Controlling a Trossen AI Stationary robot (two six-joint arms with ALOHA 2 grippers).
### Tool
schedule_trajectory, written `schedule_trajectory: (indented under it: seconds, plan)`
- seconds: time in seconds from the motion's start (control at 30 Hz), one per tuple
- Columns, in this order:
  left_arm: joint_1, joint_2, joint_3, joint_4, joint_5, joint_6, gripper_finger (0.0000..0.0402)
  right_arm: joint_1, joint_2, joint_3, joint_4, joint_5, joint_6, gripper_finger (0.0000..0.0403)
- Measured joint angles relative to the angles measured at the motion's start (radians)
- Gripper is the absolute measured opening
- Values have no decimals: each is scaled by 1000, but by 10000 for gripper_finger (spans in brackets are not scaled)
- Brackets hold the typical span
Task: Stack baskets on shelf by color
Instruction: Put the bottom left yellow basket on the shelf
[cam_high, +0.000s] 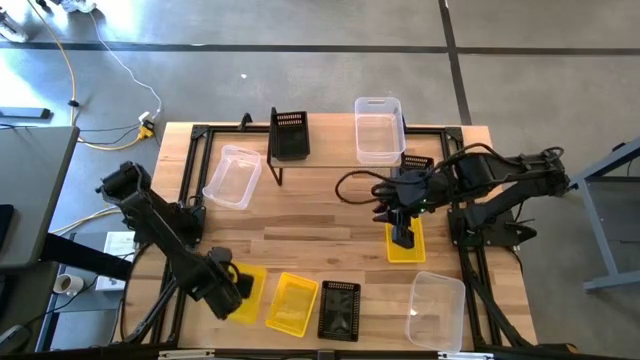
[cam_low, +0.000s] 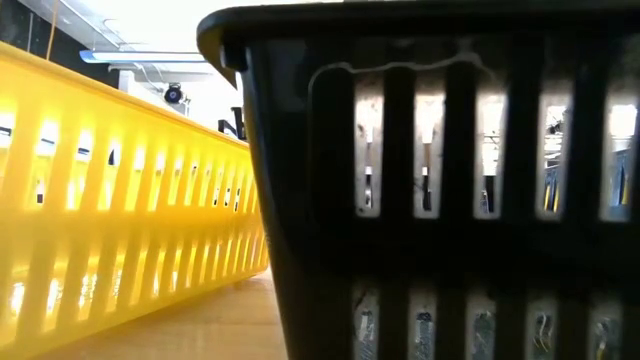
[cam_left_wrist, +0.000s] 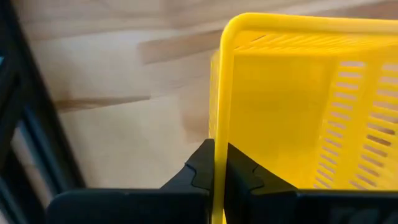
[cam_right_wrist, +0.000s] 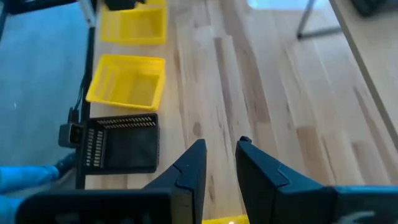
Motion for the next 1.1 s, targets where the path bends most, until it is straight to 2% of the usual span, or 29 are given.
schedule_trajectory:
  seconds: [0.13,0.3,0.53,0.87,1.1]
  plan:
    - [54,-72,7,-7,-69,12,2,26,0,0,74,0,-86,74]
    - [113,-140,34,-17,-228,25,1,56,0,0,164,0,-199,74]
    - [229,-167,124,-36,-413,131,1,83,0,0,256,-22,-365,74]
    - [434,-125,294,-32,-487,431,0,85,0,0,383,-44,-559,74]
    - [526,-126,322,-27,-507,513,0,76,4,0,493,-44,-621,74]
